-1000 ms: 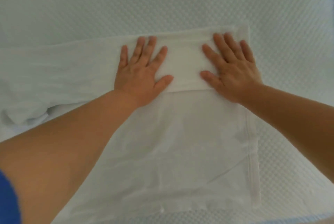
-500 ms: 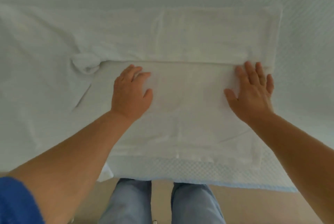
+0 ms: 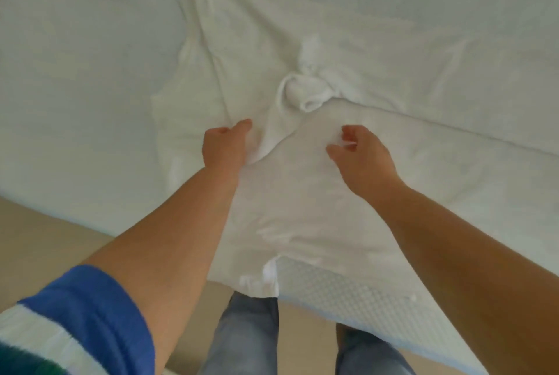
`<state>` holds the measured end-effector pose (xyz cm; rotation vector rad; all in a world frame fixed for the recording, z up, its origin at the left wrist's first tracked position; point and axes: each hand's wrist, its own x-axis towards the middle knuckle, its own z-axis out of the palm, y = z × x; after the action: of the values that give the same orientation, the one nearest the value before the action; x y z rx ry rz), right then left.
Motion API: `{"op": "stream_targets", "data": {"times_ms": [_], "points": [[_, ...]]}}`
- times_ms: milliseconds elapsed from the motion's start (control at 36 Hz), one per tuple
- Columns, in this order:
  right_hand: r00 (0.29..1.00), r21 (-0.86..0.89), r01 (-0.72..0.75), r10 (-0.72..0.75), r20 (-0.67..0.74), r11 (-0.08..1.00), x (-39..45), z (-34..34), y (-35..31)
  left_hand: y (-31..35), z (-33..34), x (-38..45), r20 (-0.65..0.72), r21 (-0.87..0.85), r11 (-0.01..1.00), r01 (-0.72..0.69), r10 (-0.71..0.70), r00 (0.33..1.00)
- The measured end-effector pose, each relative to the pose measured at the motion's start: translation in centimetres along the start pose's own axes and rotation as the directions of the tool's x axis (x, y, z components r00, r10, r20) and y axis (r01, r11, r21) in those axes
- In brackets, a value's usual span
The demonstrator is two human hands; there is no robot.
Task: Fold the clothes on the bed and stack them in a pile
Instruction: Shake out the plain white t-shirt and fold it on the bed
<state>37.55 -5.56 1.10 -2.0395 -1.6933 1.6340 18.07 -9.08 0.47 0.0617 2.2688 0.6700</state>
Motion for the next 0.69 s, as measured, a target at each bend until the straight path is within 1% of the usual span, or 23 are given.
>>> {"op": "stream_targets", "data": {"times_ms": [28, 56, 83, 139, 194, 278, 333, 361, 444, 500, 583, 611, 694], "points": [[0.998, 0.070, -0.066, 0.066, 0.003, 0.995, 0.9, 0.7, -1.1, 0.2, -0.1, 0.3, 0.068, -0.083, 0.996, 0.039, -0.033, 0.997], [0.992, 0.178, -0.122, 0.122, 0.013, 0.976, 1.7, 1.2, -2.1, 0.4, -0.2, 0.6, 0.139, -0.158, 0.983, 0.091, -0.069, 0.988], [0.986, 0.318, -0.163, 0.161, 0.033, 0.934, 2.4, 1.6, -3.0, 0.6, -0.3, 0.8, 0.208, -0.225, 0.963, 0.147, -0.099, 0.973], [0.974, 0.574, -0.221, 0.210, 0.086, 0.788, 3.2, 2.1, -4.7, 0.9, -0.5, 1.2, 0.316, -0.323, 0.917, 0.233, -0.128, 0.940], [0.968, 0.717, -0.232, 0.232, 0.100, 0.658, 3.9, 2.6, -5.9, 1.1, -1.1, 1.5, 0.375, -0.387, 0.885, 0.260, -0.107, 0.921], [0.975, 0.835, -0.157, 0.218, 0.046, 0.528, 3.9, 3.1, -7.0, 1.3, -2.4, 1.8, 0.468, -0.462, 0.844, 0.272, -0.029, 0.883], [0.983, 0.881, -0.107, 0.184, 0.023, 0.460, 3.6, 3.3, -7.6, 1.5, -3.2, 1.7, 0.523, -0.480, 0.822, 0.305, -0.011, 0.852], [0.985, 0.884, -0.097, 0.171, 0.019, 0.458, 3.5, 3.4, -7.9, 1.6, -3.6, 1.6, 0.535, -0.476, 0.816, 0.329, -0.028, 0.844], [0.980, 0.841, -0.119, 0.199, 0.013, 0.528, 3.2, 3.5, -8.6, 1.9, -4.6, 1.8, 0.548, -0.427, 0.807, 0.407, -0.127, 0.827], [0.975, 0.808, -0.145, 0.222, 0.018, 0.571, 2.9, 3.7, -8.5, 2.0, -5.1, 2.2, 0.555, -0.374, 0.824, 0.425, -0.169, 0.815], [0.953, 0.742, -0.221, 0.300, 0.028, 0.633, 2.0, 4.2, -7.8, 1.8, -5.6, 2.8, 0.569, -0.293, 0.874, 0.388, -0.167, 0.805], [0.940, 0.740, -0.253, 0.338, 0.037, 0.623, 1.7, 4.3, -7.5, 1.7, -5.7, 3.0, 0.571, -0.268, 0.890, 0.369, -0.162, 0.805], [0.893, 0.753, -0.359, 0.439, 0.104, 0.551, 0.7, 4.9, -6.6, 1.2, -6.0, 3.5, 0.564, -0.198, 0.927, 0.319, -0.159, 0.811]]}}
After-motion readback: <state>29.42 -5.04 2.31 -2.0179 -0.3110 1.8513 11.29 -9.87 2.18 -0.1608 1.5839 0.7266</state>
